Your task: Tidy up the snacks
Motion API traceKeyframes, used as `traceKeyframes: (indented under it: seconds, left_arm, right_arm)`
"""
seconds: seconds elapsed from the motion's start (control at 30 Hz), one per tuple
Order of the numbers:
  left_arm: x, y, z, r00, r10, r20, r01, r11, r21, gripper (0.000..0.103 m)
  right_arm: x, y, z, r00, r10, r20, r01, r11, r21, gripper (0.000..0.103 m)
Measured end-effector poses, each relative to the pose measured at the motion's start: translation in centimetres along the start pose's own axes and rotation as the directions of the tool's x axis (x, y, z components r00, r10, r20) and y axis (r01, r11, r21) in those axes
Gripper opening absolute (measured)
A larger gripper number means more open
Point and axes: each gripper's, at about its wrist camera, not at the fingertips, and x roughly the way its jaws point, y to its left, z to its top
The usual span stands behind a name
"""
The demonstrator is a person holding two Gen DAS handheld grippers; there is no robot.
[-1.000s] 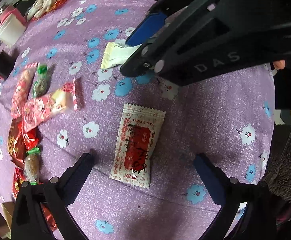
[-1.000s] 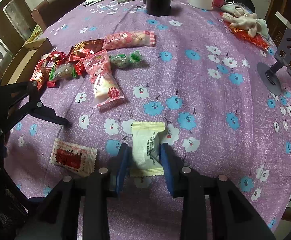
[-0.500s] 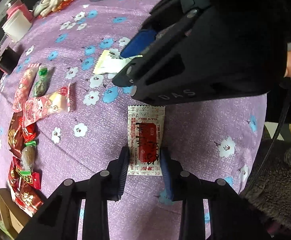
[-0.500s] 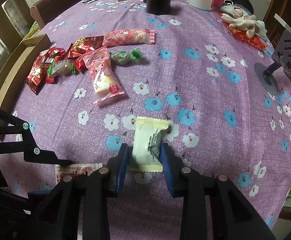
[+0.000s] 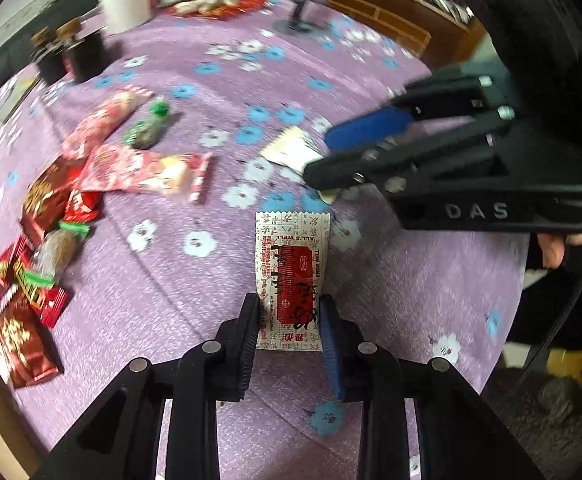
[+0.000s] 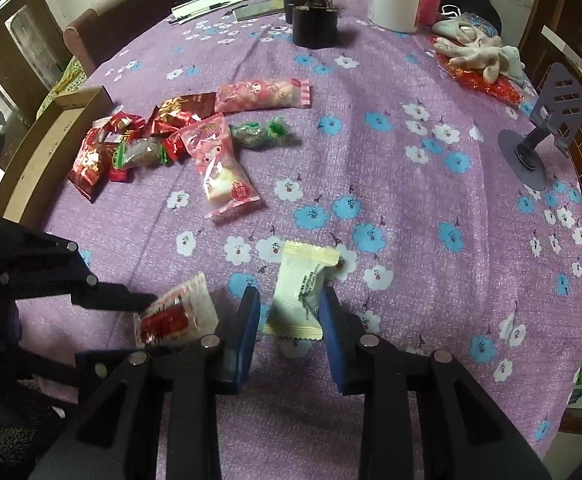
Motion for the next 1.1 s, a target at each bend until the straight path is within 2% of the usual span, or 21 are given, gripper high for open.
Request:
traceKeyframes:
  seconds: [0.13,0.3,0.47,0.6,0.87,0.97,1.1]
  left_arm:
    - [-0.1,0.1,-0.7,1.000,0.007,0.027,-0.006,1.000,-0.028,0.030]
    - [-0.7,0.7,-1.0,0.999,-0.002,0.033,0.004,0.998,-0.061,0.030]
    - [-0.4,1.5,-1.1,0.999,0.000,0.051,0.005,0.995,-0.097,0.030]
    - [-0.8,1.9,-1.4,0.997,-0.002,0.073,0.012,0.991,-0.130,0.030]
    - [-2.9,3.0,-2.2,0.990,0.025,0.141,0.002,0.982,-0.188,0.030]
    - [-4.8,3.9,-2.9,0.981,0.065,0.183,-0.022,0.973,-0.229,0.030]
    - [-8.2,6.6,-4.6,0.965,0.133,0.225,-0.056,0.947,-0.317,0.030]
  right_arm:
    - [1.1,-0.2,0.0,1.000,0.018,-0.025,-0.017,1.000,0.024,0.030]
    - [2.5,0.6,0.4,0.997,-0.067,-0.033,0.066,0.998,-0.018,0.030]
    - [2.8,1.4,0.7,0.994,-0.079,-0.079,0.073,0.995,-0.071,0.020]
    - [2.7,2.8,0.5,0.992,-0.089,-0.088,0.079,0.990,-0.113,0.020]
    - [-0.5,4.3,1.6,0.998,-0.060,0.000,0.059,0.991,-0.122,0.020]
    - [-1.9,5.7,3.1,0.998,-0.035,0.043,0.041,0.988,-0.149,0.020]
    - [-2.8,9.9,6.1,0.996,0.018,0.085,0.001,0.975,-0.224,0.020]
